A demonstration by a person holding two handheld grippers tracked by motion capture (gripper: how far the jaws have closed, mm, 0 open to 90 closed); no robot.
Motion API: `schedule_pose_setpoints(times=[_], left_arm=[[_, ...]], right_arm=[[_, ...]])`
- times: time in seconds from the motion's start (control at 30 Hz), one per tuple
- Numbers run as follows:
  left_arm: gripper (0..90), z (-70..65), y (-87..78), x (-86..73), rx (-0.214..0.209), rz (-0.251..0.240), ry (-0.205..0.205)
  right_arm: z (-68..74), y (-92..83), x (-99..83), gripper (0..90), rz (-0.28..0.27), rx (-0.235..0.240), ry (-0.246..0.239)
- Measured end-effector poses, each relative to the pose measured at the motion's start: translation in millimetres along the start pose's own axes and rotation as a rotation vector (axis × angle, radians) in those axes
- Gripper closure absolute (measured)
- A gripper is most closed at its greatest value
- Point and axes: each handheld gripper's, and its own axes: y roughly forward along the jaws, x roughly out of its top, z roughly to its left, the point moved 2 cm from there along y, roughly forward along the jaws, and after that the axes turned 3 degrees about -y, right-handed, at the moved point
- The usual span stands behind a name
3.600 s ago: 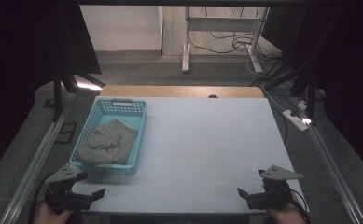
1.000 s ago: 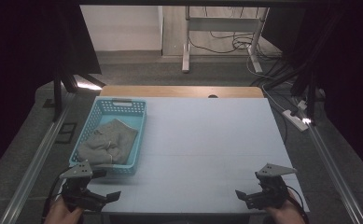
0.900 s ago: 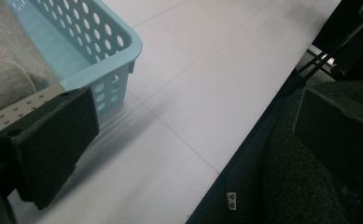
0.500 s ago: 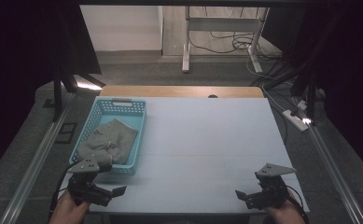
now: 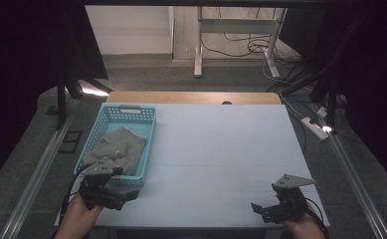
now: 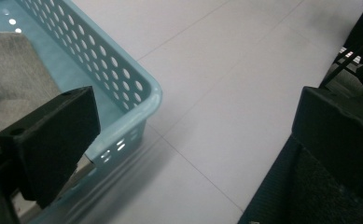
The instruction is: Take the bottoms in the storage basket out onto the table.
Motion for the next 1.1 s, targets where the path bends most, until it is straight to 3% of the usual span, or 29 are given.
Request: schedule_pose_setpoints(times=[0.33,1.1], left_arm=[[0.7,11.2,4.9,11.2,0.020,-0.014,-0.022],[1.4,43.5,16.3,23.5,0.046,0.014,-0.063]], right_arm=[[-0.1,0.5,0.0,0.0,0.003,0.003,-0.002],[-0.5,0.9,0.0,0.0,0.008,0.012,0.007]])
